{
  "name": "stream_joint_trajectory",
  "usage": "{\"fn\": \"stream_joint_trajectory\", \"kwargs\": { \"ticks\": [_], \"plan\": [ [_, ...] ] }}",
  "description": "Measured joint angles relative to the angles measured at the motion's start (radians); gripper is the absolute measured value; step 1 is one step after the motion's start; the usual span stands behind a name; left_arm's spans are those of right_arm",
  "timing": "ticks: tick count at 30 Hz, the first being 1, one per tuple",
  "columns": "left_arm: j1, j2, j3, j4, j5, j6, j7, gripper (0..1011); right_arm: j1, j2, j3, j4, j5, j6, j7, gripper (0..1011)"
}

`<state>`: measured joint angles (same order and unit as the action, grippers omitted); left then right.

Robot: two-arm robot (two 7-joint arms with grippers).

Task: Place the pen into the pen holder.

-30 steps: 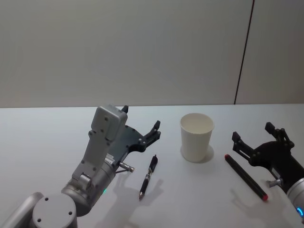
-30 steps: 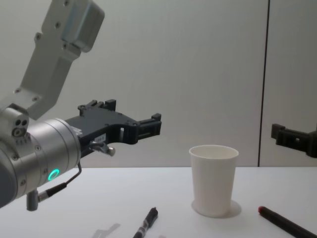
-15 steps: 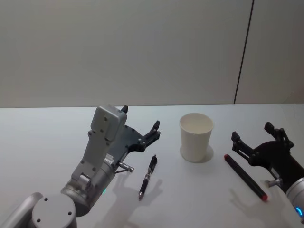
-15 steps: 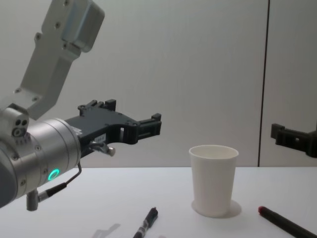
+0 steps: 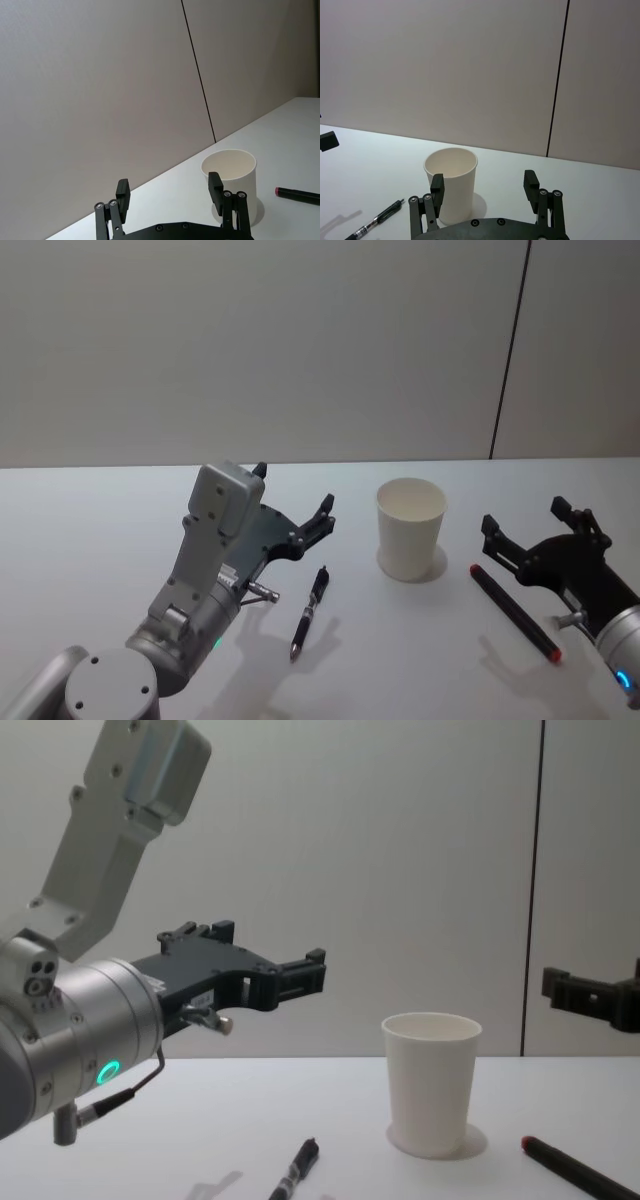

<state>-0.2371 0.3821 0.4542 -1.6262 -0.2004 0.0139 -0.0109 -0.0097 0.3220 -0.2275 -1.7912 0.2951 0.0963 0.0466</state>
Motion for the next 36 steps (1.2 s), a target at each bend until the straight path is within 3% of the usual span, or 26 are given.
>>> {"fn": "stream_joint_trajectory", "kwargs": {
  "ticks": [21, 36],
  "plan": [
    [0.0, 0.0, 0.0, 0.0, 0.0, 0.0, 0.0, 1000, 0.035, -0.012, 0.017, -0.026, 0.06, 0.2, -0.009, 1001],
    [0.0, 0.0, 0.0, 0.0, 0.0, 0.0, 0.0, 1000, 0.099, -0.029, 0.023, -0.003, 0.092, 0.391, 0.017, 1001]
  ]
}}
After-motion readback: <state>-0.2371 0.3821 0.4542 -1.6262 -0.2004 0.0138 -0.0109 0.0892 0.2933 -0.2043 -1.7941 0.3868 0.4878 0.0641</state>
